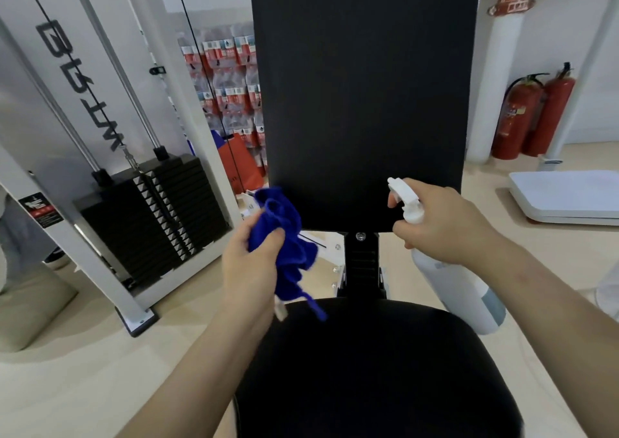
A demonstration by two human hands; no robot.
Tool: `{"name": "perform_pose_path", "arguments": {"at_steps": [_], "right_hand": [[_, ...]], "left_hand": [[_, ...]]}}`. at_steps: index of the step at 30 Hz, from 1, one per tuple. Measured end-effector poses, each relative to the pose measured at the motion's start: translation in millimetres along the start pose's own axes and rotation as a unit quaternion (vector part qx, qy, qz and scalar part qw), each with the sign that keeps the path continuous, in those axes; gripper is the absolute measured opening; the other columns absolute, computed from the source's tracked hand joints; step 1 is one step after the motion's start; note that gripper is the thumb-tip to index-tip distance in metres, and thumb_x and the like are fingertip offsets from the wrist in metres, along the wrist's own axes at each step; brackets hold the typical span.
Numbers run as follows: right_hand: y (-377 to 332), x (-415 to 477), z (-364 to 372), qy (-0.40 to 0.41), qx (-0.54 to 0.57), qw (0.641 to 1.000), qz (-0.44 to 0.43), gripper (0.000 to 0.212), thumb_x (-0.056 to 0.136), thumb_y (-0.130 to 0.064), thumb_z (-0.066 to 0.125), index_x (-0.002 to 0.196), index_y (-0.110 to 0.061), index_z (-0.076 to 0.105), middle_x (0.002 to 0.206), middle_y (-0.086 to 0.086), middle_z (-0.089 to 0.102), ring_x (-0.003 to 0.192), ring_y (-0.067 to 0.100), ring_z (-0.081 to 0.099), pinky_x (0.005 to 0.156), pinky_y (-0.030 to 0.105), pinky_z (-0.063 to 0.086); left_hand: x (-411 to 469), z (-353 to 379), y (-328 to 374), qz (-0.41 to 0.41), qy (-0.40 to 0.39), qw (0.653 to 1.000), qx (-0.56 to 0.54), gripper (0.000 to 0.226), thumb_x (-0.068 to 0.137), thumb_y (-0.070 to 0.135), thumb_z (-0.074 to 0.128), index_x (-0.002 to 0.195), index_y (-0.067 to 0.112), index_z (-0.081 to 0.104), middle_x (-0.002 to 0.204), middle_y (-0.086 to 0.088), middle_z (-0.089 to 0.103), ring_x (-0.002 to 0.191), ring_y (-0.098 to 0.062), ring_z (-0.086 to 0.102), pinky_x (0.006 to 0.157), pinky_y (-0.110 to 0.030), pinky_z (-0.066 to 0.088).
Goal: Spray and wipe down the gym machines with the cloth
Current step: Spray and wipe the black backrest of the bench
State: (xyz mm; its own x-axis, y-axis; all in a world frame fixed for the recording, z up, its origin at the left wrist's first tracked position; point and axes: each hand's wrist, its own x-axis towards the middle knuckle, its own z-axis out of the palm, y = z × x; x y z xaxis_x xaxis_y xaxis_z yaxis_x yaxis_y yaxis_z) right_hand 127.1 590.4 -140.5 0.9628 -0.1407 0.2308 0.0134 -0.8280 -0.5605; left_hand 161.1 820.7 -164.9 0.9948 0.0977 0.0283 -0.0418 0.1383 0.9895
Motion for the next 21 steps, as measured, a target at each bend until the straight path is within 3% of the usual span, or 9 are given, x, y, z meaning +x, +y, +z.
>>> {"name": "perform_pose_path", "arguments": {"at_steps": [2,3,6,8,10,12,14,17,21], "right_hand": [[0.5,1.8,1.2,-0.004,-0.001,1.0,-0.005,0.018,0.08,-0.022,0.06,0.093,-0.032,0.053,0.073,-0.004,0.066,0.076,0.023,0.067,0.076,0.044,0.054],[1.0,2.0,1.7,-0.003,-0.001,1.0,-0.007,0.018,0.08,-0.022,0.06,0.093,-0.033,0.053,0.074,-0.004,0.066,0.076,0.023,0.067,0.077,0.044,0.054],[1.5,-1.7,1.3,0.008,0.017,1.0,-0.008,0.02,0.08,-0.019,0.06,0.092,-0.034,0.053,0.073,-0.003,0.065,0.076,0.025,0.067,0.076,0.046,0.054],[2.3,-7.0,-2.1,0.006,0.04,0.999,-0.01,0.023,0.079,-0.015,0.06,0.09,-0.033,0.054,0.069,0.001,0.064,0.073,0.028,0.068,0.073,0.046,0.055],[7.8,-13.0,-9.5,0.001,0.06,0.998,-0.006,0.025,0.078,-0.01,0.06,0.089,-0.031,0.055,0.063,0.001,0.064,0.067,0.023,0.069,0.066,0.037,0.055],[12.7,-21.2,-17.3,-0.001,0.074,0.997,-0.001,0.025,0.077,-0.004,0.06,0.085,-0.028,0.058,0.061,0.001,0.067,0.058,0.009,0.067,0.056,0.016,0.048],[22.3,-35.4,-28.9,0.024,0.091,0.995,0.031,0.025,0.077,0.001,0.06,0.071,-0.023,0.059,0.061,0.002,0.068,0.056,0.002,0.063,0.049,0.007,0.041],[39.2,-56.8,-43.9,0.083,0.114,0.987,0.076,0.025,0.074,0.006,0.058,0.062,-0.015,0.06,0.063,0.005,0.069,0.057,0.004,0.062,0.049,0.006,0.042],[53.7,-72.2,-44.4,0.085,0.104,0.987,0.094,0.023,0.074,0.0,0.059,0.081,-0.022,0.06,0.063,-0.001,0.071,0.059,0.011,0.066,0.06,0.019,0.051]], "left_hand": [[9.2,-9.4,0.1,0.2,-0.028,0.969,0.141,0.041,0.091,0.013,0.062,0.123,0.038,0.058,0.135,0.011,0.053,0.117,-0.015,0.057,0.093,-0.039,0.052],[21.1,-9.2,-3.1,0.29,-0.053,0.927,0.234,0.045,0.092,0.017,0.062,0.132,0.036,0.053,0.148,0.014,0.038,0.133,-0.013,0.042,0.104,-0.039,0.043],[60.2,6.9,-24.4,0.439,-0.123,0.72,0.524,0.058,0.094,0.042,0.045,0.149,0.032,0.031,0.161,0.003,0.005,0.147,-0.028,0.0,0.117,-0.051,0.008],[71.2,18.6,-36.7,0.469,-0.103,0.632,0.609,0.06,0.096,0.043,0.036,0.152,0.031,0.019,0.161,-0.005,0.0,0.146,-0.038,-0.002,0.114,-0.055,0.003],[71.3,36.5,-40.3,0.54,-0.113,0.567,0.612,0.058,0.097,0.037,0.038,0.152,0.028,0.022,0.16,-0.009,0.009,0.145,-0.042,0.007,0.114,-0.06,0.012],[70.1,58.5,-36.3,0.631,-0.176,0.469,0.593,0.058,0.096,0.032,0.047,0.15,0.028,0.027,0.16,-0.008,0.019,0.145,-0.041,0.013,0.114,-0.059,0.016],[64.3,92.9,-31.3,0.676,-0.219,0.408,0.573,0.061,0.094,0.032,0.053,0.149,0.031,0.028,0.159,-0.006,0.023,0.146,-0.038,0.015,0.115,-0.056,0.015],[47.7,150.4,-30.3,0.703,-0.236,0.365,0.563,0.055,0.094,0.03,0.043,0.148,0.03,0.032,0.157,-0.003,0.028,0.146,-0.035,0.016,0.116,-0.056,0.011],[35.3,183.4,-36.9,0.712,-0.279,0.244,0.596,0.036,0.092,0.021,0.05,0.126,0.022,0.061,0.142,-0.001,0.05,0.142,-0.03,0.03,0.115,-0.05,0.023]]}}
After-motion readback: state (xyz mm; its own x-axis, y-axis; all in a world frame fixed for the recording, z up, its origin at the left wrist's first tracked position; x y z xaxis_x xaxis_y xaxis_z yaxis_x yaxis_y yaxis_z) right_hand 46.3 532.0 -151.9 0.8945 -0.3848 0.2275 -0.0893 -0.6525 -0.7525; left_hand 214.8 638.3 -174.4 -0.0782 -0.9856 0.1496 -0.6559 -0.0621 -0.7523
